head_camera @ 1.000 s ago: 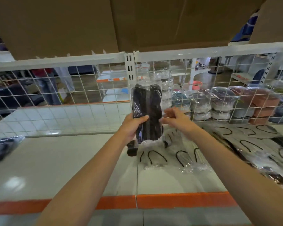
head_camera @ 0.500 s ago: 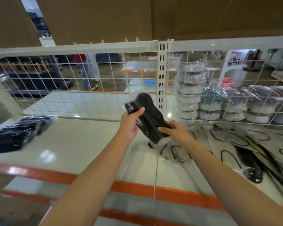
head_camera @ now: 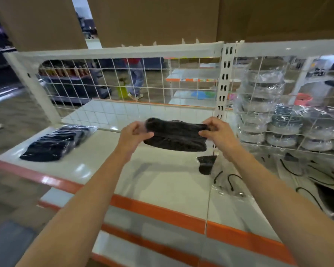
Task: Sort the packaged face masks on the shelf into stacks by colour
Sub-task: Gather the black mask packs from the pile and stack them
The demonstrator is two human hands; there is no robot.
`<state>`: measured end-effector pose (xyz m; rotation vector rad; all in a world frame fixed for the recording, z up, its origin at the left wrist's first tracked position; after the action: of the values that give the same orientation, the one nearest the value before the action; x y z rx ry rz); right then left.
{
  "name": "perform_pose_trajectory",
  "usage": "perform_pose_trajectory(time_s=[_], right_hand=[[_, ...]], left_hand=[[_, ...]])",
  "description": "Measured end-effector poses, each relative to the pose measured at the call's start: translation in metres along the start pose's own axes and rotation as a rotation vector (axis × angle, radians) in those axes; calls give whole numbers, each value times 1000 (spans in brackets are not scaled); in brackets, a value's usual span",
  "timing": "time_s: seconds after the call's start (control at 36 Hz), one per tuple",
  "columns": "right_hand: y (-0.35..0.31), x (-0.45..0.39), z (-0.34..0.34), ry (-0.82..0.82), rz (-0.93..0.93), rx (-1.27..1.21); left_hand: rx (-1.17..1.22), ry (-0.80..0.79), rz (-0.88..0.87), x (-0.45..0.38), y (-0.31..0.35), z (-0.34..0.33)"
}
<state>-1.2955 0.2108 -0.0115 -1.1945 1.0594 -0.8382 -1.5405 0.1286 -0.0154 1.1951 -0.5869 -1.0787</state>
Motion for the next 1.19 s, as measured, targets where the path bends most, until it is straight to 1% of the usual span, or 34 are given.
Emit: perform_pose_trajectory(time_s=[0.06,0.11,0.14,0.19,0.22,0.31,0.36,0.42,0.5,0.58,0.64,0.72,0.81,0.89,0.94,1.0,1.08,1.19], right_hand=[[15,-1,-6,-55,-27,114],[40,4,-13,-131,-125,224],[54,9,-16,-162,-179,272],[79,20,-21,-171,-247,342],[86,24,-23,-162,-254,363],[90,24,-29,-141,-231,437],[81,17,-34,-177,-209,525],[67,8,-42,-197,-170,562],[52,-5,-56,-150,-160,432],[45,-15,-71,-127,-161,321],[45,-16,-80,-123,-194,273],[59,-10,-91,-144,-271,274],[77,-4,-101,-129,-329,324],[81,-5,-111,-101,-317,385],[75,-11,-116,-115,-301,457],[66,-21,-121,-129,-282,503],[51,-36,-129,-128,-221,541],[38,-50,-147,-166,-191,586]], left_hand=[[-225,-53,-6,3,-23,4],[-415,-91,22,10,-48,3],[-494,-123,43,15,-61,0],[-636,-186,73,25,-84,-7],[-653,-190,85,29,-93,-10],[-587,-136,118,35,-98,-12],[-540,-99,129,27,-93,-5],[-534,-87,114,15,-84,6],[-506,-21,95,-5,-72,29],[-365,22,101,-20,-64,52],[-294,14,106,-25,-65,65],[-352,-75,164,-22,-79,74],[-370,-144,207,-13,-107,72],[-403,-130,236,-13,-120,70],[-457,-118,203,-21,-116,71],[-512,-70,172,-33,-107,78],[-483,5,145,-51,-97,93],[-478,20,104,-66,-90,114]])
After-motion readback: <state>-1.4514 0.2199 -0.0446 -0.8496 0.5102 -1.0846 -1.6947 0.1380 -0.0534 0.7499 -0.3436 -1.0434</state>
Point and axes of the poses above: each hand's wrist, its own x-axis away from the middle knuckle, its own z-axis out of the back of the hand, y = z × x, the point moved 1 cm from there along -x, towards the middle knuckle, and after that the axes turned 10 degrees about -x, right-handed, at the moved point
